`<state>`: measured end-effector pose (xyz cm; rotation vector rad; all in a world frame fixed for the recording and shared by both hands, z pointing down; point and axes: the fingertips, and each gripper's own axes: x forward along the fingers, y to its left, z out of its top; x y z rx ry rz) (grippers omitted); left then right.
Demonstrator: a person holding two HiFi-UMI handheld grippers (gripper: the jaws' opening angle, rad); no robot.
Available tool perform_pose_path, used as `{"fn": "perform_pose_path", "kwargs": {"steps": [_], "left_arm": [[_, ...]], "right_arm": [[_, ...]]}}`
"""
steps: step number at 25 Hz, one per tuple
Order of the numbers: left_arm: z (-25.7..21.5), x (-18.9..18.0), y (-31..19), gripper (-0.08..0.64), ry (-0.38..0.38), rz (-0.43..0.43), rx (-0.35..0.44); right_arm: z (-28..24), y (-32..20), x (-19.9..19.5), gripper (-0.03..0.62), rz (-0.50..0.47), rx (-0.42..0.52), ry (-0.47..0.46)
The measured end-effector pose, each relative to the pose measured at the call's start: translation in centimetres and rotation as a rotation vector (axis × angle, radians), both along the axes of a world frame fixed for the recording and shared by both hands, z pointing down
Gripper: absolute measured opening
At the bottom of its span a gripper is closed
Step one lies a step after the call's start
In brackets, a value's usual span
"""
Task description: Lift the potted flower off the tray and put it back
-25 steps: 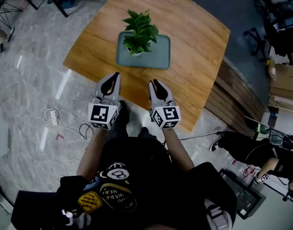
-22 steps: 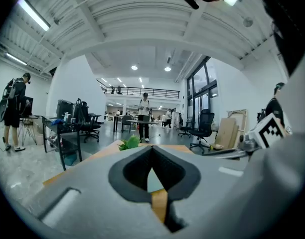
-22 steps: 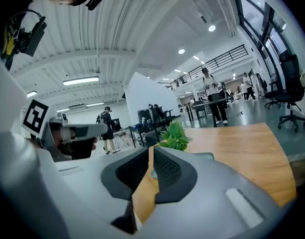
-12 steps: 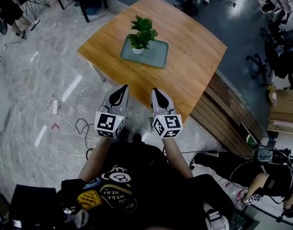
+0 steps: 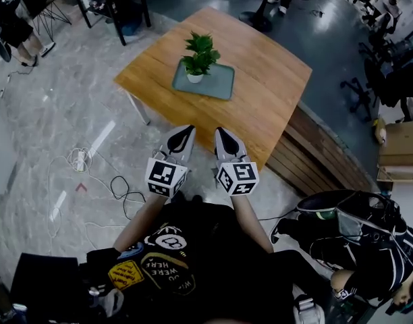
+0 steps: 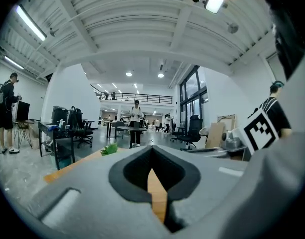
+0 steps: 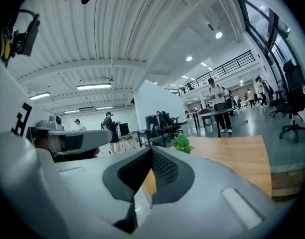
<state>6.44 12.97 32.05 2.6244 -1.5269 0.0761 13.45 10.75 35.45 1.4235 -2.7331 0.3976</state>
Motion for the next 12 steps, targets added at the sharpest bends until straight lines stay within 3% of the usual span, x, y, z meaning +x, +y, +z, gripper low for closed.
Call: {"fn": "perform_pose_path", "kwargs": {"steps": [6,12], "left_arm": [[-0.1,0.1,1.8,0.000,-0.009,0.061,0.000],[-0.5,-0.8,1.3,0.000,0.004,0.067,-0.003]], "right_arm": [[-0.3,1.2,-0.7,-0.002,0.022,-0.003,-0.004],[-0.7,1.1,-1.8,-0.003,0.024,-0.005,-0.001]]}}
